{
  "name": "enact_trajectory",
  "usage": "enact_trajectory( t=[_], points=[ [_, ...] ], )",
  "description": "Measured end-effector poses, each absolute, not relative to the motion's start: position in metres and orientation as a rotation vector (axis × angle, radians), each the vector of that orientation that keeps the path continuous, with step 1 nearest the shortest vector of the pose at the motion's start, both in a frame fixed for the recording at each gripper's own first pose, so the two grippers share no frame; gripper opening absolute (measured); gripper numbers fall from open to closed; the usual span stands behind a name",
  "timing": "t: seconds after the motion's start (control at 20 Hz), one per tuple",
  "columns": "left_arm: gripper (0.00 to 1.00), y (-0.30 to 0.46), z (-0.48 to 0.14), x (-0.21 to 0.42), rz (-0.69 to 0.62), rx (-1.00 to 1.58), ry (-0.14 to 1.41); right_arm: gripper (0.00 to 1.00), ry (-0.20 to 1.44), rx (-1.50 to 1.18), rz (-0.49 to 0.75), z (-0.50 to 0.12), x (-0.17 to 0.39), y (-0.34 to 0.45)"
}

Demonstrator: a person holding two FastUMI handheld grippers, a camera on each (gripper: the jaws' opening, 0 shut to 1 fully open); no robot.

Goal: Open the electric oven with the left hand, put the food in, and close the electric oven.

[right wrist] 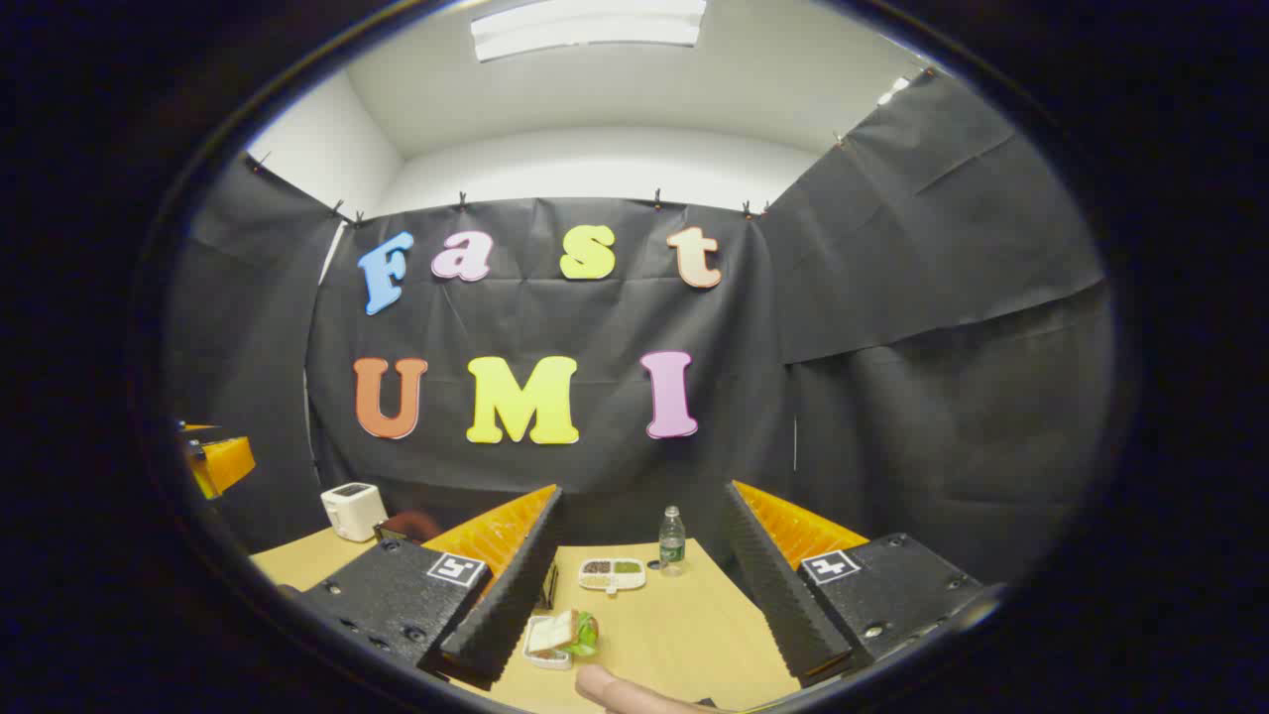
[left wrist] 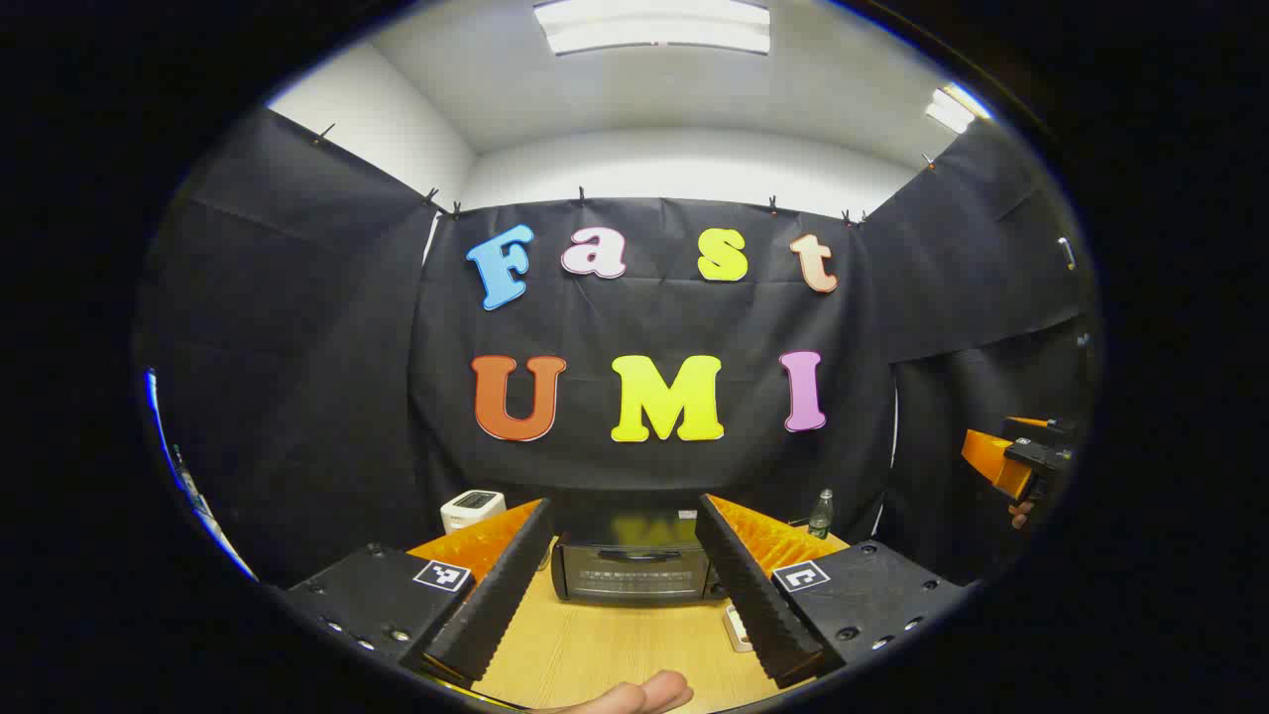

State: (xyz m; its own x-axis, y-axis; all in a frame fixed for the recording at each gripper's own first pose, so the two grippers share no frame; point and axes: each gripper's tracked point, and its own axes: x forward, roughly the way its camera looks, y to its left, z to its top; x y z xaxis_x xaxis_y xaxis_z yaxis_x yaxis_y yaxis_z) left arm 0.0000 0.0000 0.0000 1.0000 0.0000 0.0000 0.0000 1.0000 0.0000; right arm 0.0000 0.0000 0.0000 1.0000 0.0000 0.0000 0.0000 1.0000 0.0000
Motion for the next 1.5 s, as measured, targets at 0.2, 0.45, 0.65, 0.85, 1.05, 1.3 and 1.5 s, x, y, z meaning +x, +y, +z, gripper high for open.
enact_trajectory(
  t=[0.2,0.45,0.65,0.85,1.05,1.3,1.5],
  points=[
    [0.95,-0.003,-0.002,0.000,-0.005,-0.018,0.013,0.95,-0.005,0.012,-0.001,0.002,0.000,-0.005],
    [0.95,0.002,-0.001,0.003,0.011,-0.005,0.018,0.95,-0.032,0.012,-0.029,0.010,-0.001,-0.016],
    [0.95,0.000,-0.003,0.006,0.004,-0.009,0.022,1.00,-0.053,0.011,-0.047,0.015,0.000,-0.023],
    [0.95,-0.007,-0.009,0.015,-0.011,-0.012,0.031,0.95,-0.064,0.009,-0.057,0.013,-0.001,-0.029],
    [0.95,-0.016,-0.028,0.042,-0.043,-0.027,0.070,0.94,-0.059,0.014,-0.051,0.007,0.005,-0.032],
    [0.94,-0.041,-0.065,0.109,-0.154,-0.066,0.150,0.95,-0.060,-0.002,-0.073,-0.005,0.024,-0.045],
    [0.94,-0.041,-0.103,0.178,-0.154,-0.058,0.210,0.95,-0.056,0.034,-0.059,-0.014,0.038,-0.052]
  ],
)
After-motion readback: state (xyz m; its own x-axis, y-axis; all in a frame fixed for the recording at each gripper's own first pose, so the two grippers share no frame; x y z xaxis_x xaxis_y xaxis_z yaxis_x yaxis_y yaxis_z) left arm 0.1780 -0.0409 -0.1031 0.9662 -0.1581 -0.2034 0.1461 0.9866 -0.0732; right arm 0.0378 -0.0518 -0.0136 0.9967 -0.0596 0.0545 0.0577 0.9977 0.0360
